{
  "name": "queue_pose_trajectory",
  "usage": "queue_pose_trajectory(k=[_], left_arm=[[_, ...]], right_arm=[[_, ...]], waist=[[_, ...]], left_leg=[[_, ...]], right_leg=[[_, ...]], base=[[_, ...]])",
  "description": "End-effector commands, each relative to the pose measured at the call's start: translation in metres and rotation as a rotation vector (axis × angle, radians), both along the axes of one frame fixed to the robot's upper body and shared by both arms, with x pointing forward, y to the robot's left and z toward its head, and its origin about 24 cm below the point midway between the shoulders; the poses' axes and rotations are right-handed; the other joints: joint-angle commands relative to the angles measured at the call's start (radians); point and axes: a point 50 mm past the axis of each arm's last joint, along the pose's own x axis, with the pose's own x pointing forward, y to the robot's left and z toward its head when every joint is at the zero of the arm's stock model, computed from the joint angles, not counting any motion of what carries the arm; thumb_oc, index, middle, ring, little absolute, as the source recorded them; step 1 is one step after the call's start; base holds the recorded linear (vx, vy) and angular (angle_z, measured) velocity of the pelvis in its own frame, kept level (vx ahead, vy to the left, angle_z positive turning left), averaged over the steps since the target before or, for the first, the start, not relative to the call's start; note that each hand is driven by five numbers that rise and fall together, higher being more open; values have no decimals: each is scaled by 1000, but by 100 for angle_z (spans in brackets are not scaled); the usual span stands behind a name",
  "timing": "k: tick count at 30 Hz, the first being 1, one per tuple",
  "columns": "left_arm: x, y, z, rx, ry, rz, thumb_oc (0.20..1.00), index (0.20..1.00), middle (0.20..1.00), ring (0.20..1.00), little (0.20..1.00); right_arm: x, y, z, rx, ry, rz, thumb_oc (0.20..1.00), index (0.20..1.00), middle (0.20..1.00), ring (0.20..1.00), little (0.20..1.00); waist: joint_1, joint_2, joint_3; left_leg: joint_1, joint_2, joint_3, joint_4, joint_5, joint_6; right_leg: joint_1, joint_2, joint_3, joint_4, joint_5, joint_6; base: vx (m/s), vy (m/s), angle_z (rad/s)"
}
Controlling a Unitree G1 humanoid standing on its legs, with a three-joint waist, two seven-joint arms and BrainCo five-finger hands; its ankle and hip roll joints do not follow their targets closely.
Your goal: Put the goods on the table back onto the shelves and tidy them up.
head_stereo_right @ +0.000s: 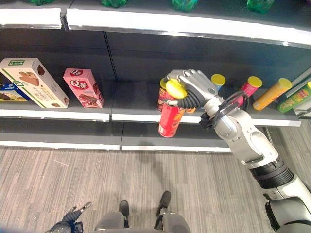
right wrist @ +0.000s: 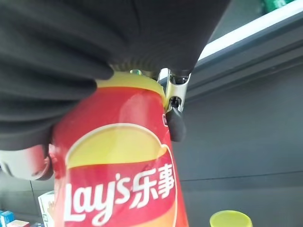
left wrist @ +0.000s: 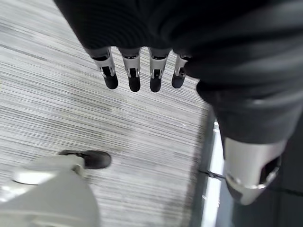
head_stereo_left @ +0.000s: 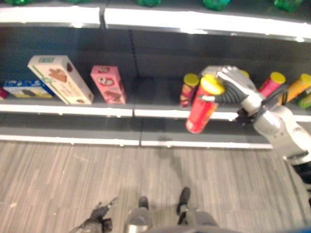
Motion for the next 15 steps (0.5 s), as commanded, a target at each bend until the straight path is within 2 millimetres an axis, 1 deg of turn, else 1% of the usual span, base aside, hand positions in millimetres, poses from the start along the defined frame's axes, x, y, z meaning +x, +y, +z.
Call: queue_pose_trajectory(k=[1,3,4,5,6,7,8,9,10,11,12,13,14,15], left_arm=[[1,4,2,34,12,-59,1000,1000,1000,1000,1000],[6,1,3,29,-9,-69,1000,1000,1000,1000,1000],[10,-2,4,21,-25,-78,1000,1000,1000,1000,1000],[10,-2,4,21,-25,-79,1000,1000,1000,1000,1000],[12,-1,5,23,-32,-86,1000,1000,1000,1000,1000],[14,1,7,36,-42,-100,1000,1000,1000,1000,1000],[14,2,8,41,-41,-94,1000,1000,1000,1000,1000],[14,1,8,41,-45,-93,1000,1000,1000,1000,1000],[13,0,7,40,-44,-93,1000,1000,1000,1000,1000],[13,0,7,40,-44,-93,1000,1000,1000,1000,1000],[12,-1,7,41,-48,-91,1000,1000,1000,1000,1000],[10,-3,7,35,-51,-93,1000,1000,1000,1000,1000],[9,-4,7,32,-52,-101,1000,1000,1000,1000,1000],[9,-4,7,26,-53,-89,1000,1000,1000,1000,1000]], right_arm=[[-9,1,33,55,-140,39,200,200,200,200,200],[-10,-3,32,58,-144,23,200,200,200,200,200],[-10,-6,31,60,-147,12,200,200,200,200,200],[-11,-6,31,60,-148,11,200,200,200,200,200],[-11,-10,31,63,-153,-5,200,200,200,200,200],[-10,-15,30,64,-156,-36,200,200,200,200,200],[-10,-18,31,63,-161,-51,200,200,200,200,200],[-10,-24,34,45,-171,-83,200,200,200,200,200],[-10,-24,34,43,-170,-84,200,200,200,200,200],[-10,-24,34,43,-170,-84,200,200,200,200,200],[-9,-35,32,32,-172,-135,200,200,200,200,200],[-10,-40,30,19,-170,-160,200,200,200,200,200],[-10,-43,29,9,-166,-173,200,200,200,200,200],[-11,-46,28,-5,-166,-193,200,200,200,200,200]], waist=[[15,2,-22],[13,10,-9],[6,14,-4],[5,15,-5],[-2,19,-5],[-3,14,-2],[-3,16,-4],[-27,22,-7],[-25,26,-10],[-25,26,-10],[-45,62,-23],[-45,78,-33],[-40,88,-41],[-46,94,-45]], left_leg=[[-91,22,-46,55,67,-47],[-116,11,-63,112,50,-53],[-129,13,-65,134,41,-57],[-132,13,-67,136,40,-57],[-135,36,-64,132,47,-65],[-150,101,-84,122,71,-85],[-152,173,-118,92,104,-109],[-147,277,-122,54,158,-133],[-141,280,-119,40,165,-137],[-140,280,-118,40,165,-137],[-149,409,-140,-9,330,-214],[-150,424,-136,-26,371,-214],[-140,413,-151,-25,360,-214],[-133,404,-143,-13,308,-214]], right_leg=[[51,-66,1,35,-73,110],[62,-71,-9,33,-76,103],[64,-80,-13,40,-78,102],[63,-79,-15,41,-78,102],[59,-82,-15,47,-81,103],[53,-106,-12,59,-75,118],[42,-137,-6,71,-73,135],[24,-212,-3,80,-57,172],[21,-209,-1,85,-60,172],[21,-209,-1,85,-60,172],[7,-293,28,96,-40,209],[7,-317,32,100,-29,209],[6,-336,33,102,-16,209],[10,-356,35,105,-4,209]], base=[[-26,-18,19],[-28,5,24],[-11,23,30],[-7,49,35],[13,156,34],[27,310,28],[7,600,37],[-1,468,37],[-14,315,33],[83,599,-4],[113,789,-25],[162,952,4],[118,478,37],[131,394,14]])
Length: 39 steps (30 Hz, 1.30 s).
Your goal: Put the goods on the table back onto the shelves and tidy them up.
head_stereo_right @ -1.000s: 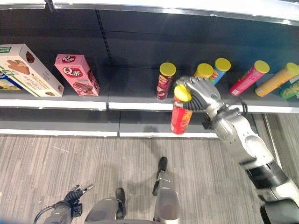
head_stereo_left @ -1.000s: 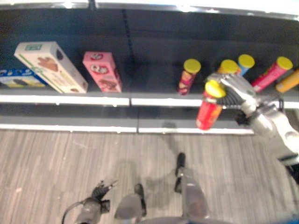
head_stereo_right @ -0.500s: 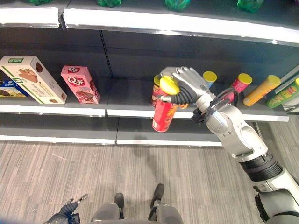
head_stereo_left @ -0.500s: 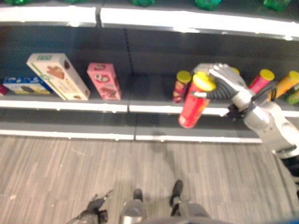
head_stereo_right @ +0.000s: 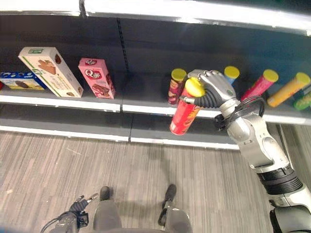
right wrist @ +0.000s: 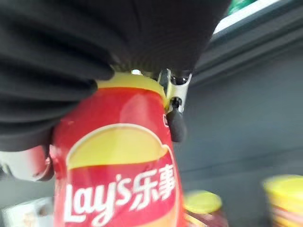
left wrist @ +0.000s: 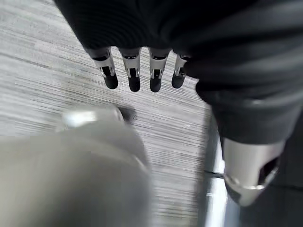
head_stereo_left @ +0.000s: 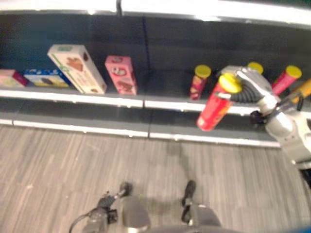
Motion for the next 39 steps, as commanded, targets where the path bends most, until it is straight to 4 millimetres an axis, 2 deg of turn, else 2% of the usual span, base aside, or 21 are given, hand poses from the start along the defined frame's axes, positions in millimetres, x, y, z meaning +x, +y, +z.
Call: queue_pose_trajectory(k=[1,2,3,4,6,7,8,9,10,11,13,14,15,16,18,20,28,35,37,38,39], left_arm=[[-9,31,8,76,-1,23,1000,1000,1000,1000,1000],[-7,31,8,83,6,5,1000,1000,1000,1000,1000],[-6,34,9,95,8,-1,1000,1000,1000,1000,1000],[-6,35,9,96,7,-2,1000,1000,1000,1000,1000],[0,42,15,123,-14,-18,1000,1000,1000,1000,1000],[0,43,15,123,-14,-17,1000,1000,1000,1000,1000],[-1,53,19,153,-18,-4,1000,1000,1000,1000,1000],[-3,56,19,157,-16,13,1000,1000,1000,1000,1000],[-3,59,20,153,-16,30,1000,1000,1000,1000,1000],[-2,59,20,152,-18,31,1000,1000,1000,1000,1000],[-9,57,15,140,10,54,1000,1000,1000,1000,1000],[-5,55,15,126,-1,75,1000,1000,1000,1000,1000],[-2,53,15,116,-14,86,1000,1000,1000,1000,1000],[-2,53,15,115,-15,87,1000,1000,1000,1000,1000],[3,50,15,116,-15,81,1000,1000,1000,1000,1000],[4,45,14,101,-26,81,1000,1000,1000,1000,1000],[5,31,11,60,-39,66,1000,1000,1000,1000,1000],[6,31,12,68,-43,60,1000,1000,1000,1000,1000],[8,30,14,76,-57,44,1000,1000,1000,1000,1000],[9,26,16,79,-83,25,1000,1000,1000,1000,1000],[9,25,16,78,-84,26,1000,1000,1000,1000,1000]], right_arm=[[-1,32,47,-78,-208,115,200,200,200,200,200],[-3,27,43,-79,-198,90,200,200,200,200,200],[-4,25,42,-71,-200,75,200,200,200,200,200],[-4,25,42,-69,-201,74,200,200,200,200,200],[-1,26,42,-59,-213,65,200,200,200,200,200],[-1,26,42,-59,-214,66,200,200,200,200,200],[3,27,45,-30,-227,70,200,200,200,200,200],[4,26,45,-21,-224,67,200,200,200,200,200],[6,22,45,0,-212,56,200,200,200,200,200],[6,22,45,0,-214,57,200,200,200,200,200],[7,23,46,29,-219,67,200,200,200,200,200],[8,27,49,41,-232,84,200,200,200,200,200],[8,30,52,46,-241,101,200,200,200,200,200],[8,30,52,45,-243,103,200,200,200,200,200],[9,31,54,18,-248,103,200,200,200,200,200],[6,30,54,-7,-241,101,200,200,200,200,200],[0,17,66,-9,-303,51,200,200,200,200,200],[-2,16,72,-12,-347,41,200,200,200,200,200],[-6,15,92,-39,-491,7,200,200,200,200,200],[-6,8,124,-131,-674,-77,200,200,200,200,200],[-6,8,125,-132,-676,-76,200,200,200,200,200]], waist=[[19,-32,-82],[12,-36,-79],[14,-46,-74],[17,-53,-74],[15,-57,-61],[16,-61,-61],[22,-56,-47],[17,-54,-46],[0,-50,-37],[3,-50,-36],[9,-47,-35],[3,-51,-17],[-5,-52,3],[-6,-52,2],[-25,-59,9],[-21,-70,9],[-18,-34,26],[-17,-25,41],[-12,4,82],[-4,51,111],[-5,52,110]], left_leg=[[108,-41,24,-165,258,-5],[101,-72,34,-131,185,-5],[97,-105,34,-104,150,-5],[95,-110,37,-97,146,-5],[109,-172,58,-105,110,27],[110,-177,62,-105,110,30],[136,-230,85,-136,105,63],[142,-252,88,-156,108,77],[147,-304,77,-203,122,113],[151,-303,82,-212,128,112],[172,-334,84,-253,140,128],[176,-354,82,-259,135,141],[178,-364,76,-260,127,145],[172,-364,76,-260,132,145],[183,-378,47,-260,119,141],[180,-385,28,-250,114,138],[108,-366,-24,-237,142,107],[84,-367,-28,-223,142,107],[47,-376,-28,-200,140,109],[14,-391,-20,-200,144,109],[11,-392,-20,-199,144,109]], right_leg=[[160,-278,65,-109,109,162],[167,-322,62,-105,181,162],[158,-347,68,-98,234,162],[154,-353,73,-99,237,162],[107,-395,80,-69,333,162],[104,-400,84,-69,335,162],[78,-405,53,-39,318,162],[79,-375,78,-19,274,162],[62,-257,144,15,155,154],[50,-257,152,30,146,152],[50,-197,139,23,91,132],[0,-119,150,-1,75,113],[-36,-80,169,-35,73,110],[-40,-79,169,-39,79,108],[-63,-43,238,-151,100,114],[-31,-39,262,-146,99,115],[-22,-37,171,-135,79,102],[-43,-42,168,-115,72,99],[-93,-59,174,-75,67,96],[-159,-80,197,-29,61,96],[-163,-80,198,-26,60,96]], base=[[142,346,-37],[163,307,-56],[110,214,-19],[88,196,6],[43,249,10],[5,461,0],[15,471,2],[71,784,-37],[67,467,-20],[95,410,-9],[77,232,20],[64,219,7],[29,128,1],[100,49,-3],[190,-25,33],[113,-66,56],[16,-104,41],[-22,-15,5],[-102,45,0],[-65,75,-7],[-64,74,-6]])
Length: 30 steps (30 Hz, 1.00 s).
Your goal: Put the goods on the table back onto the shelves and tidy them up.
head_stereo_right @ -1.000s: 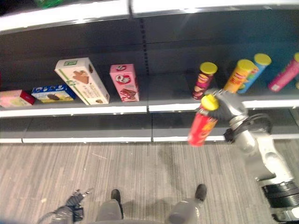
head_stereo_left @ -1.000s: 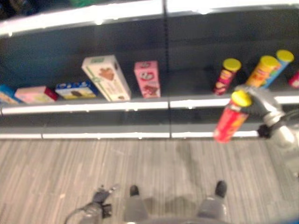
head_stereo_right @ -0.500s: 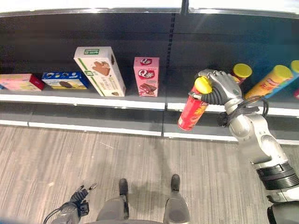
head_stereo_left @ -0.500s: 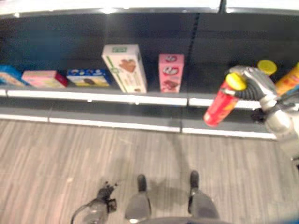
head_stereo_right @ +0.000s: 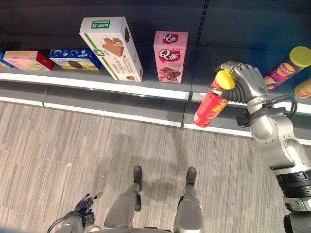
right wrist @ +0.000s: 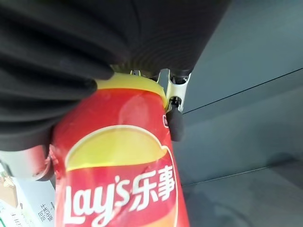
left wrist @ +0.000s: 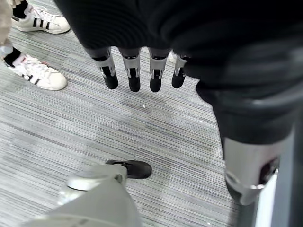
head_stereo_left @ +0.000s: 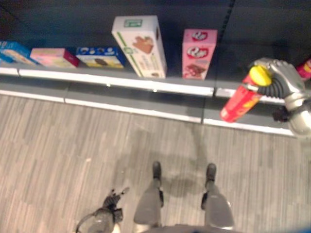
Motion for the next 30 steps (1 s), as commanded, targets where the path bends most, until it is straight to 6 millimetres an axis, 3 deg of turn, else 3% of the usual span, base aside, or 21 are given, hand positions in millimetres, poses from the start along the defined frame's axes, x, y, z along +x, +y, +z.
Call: queue_pose_trajectory(k=[1,5,11,21,30], left_arm=[[-7,19,4,66,-2,13,1000,1000,1000,1000,1000],[-1,14,8,55,-45,8,1000,1000,1000,1000,1000],[13,9,15,45,-114,-6,1000,1000,1000,1000,1000],[24,6,25,41,-182,-29,1000,1000,1000,1000,1000],[30,7,30,44,-218,-24,1000,1000,1000,1000,1000]], right_arm=[[-17,7,79,-142,-452,-61,200,200,200,200,200],[-24,-4,104,-170,-604,-152,200,200,200,200,200],[-29,-15,126,-217,-713,-239,200,200,200,200,200],[-38,-41,150,-318,-758,-412,200,200,200,200,200],[-33,-49,153,-320,-753,-458,200,200,200,200,200]], waist=[[13,1,-31],[11,31,-9],[12,49,10],[21,73,30],[27,73,51]], left_leg=[[8,2,8,18,-12,-28],[-3,-3,9,-5,2,-34],[-16,-1,3,-46,30,-51],[-80,0,-24,-61,57,-76],[-112,13,-33,-61,68,-88]], right_leg=[[-168,-73,69,162,-1,37],[-207,-82,71,178,-1,40],[-240,-89,66,190,-5,44],[-298,-100,35,220,-12,45],[-342,-97,29,246,-16,42]], base=[[-25,14,-5],[-25,14,5],[-5,-21,1],[-17,-53,8],[2,-53,6]])
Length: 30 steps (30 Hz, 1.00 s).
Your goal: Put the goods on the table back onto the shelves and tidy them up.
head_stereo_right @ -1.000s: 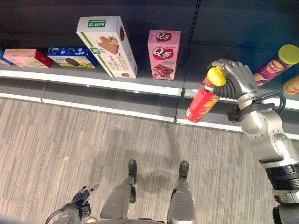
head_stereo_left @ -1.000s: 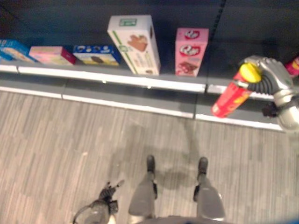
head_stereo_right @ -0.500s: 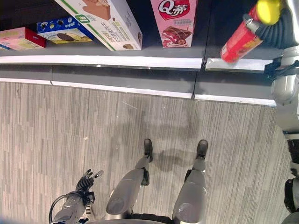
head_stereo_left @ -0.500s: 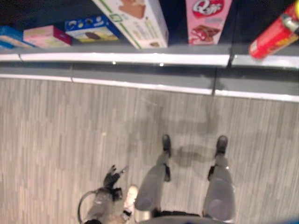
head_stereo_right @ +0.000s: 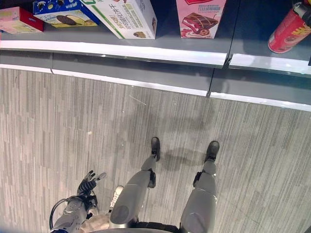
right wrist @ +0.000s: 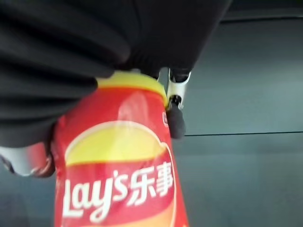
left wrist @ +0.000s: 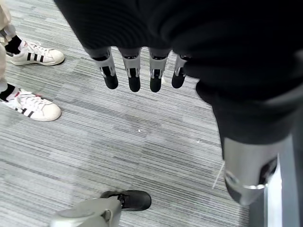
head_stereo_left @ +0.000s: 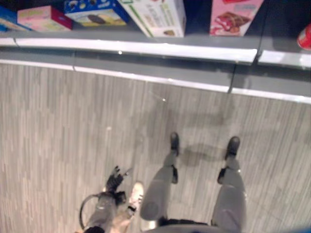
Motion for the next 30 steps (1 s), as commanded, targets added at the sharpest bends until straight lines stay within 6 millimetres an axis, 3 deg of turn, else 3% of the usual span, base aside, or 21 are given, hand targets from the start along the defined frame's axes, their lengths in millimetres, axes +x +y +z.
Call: queue_pose_trajectory(k=[1,12,21,30], left_arm=[[-3,14,3,49,2,8,1000,1000,1000,1000,1000],[-2,13,6,54,-18,10,1000,1000,1000,1000,1000],[0,11,8,54,-41,8,1000,1000,1000,1000,1000],[1,11,8,53,-44,22,1000,1000,1000,1000,1000]], right_arm=[[-21,12,42,-119,-172,-7,200,200,200,200,200],[-23,8,47,-95,-222,-15,200,200,200,200,200],[-19,-12,47,0,-249,-71,200,200,200,200,200],[-10,-7,46,86,-266,9,200,200,200,200,200]], waist=[[10,-31,-20],[8,-23,-8],[4,-10,-1],[-2,-4,4]], left_leg=[[64,103,-6,-26,26,-142],[62,103,-8,-26,30,-147],[75,93,-9,-26,25,-145],[90,92,-1,-26,19,-141]], right_leg=[[-104,12,31,101,34,-11],[-113,6,25,123,27,-15],[-113,3,34,132,26,-16],[-117,5,46,133,30,-17]], base=[[8,-35,4],[1,-2,0],[6,3,4],[1,11,-5]])
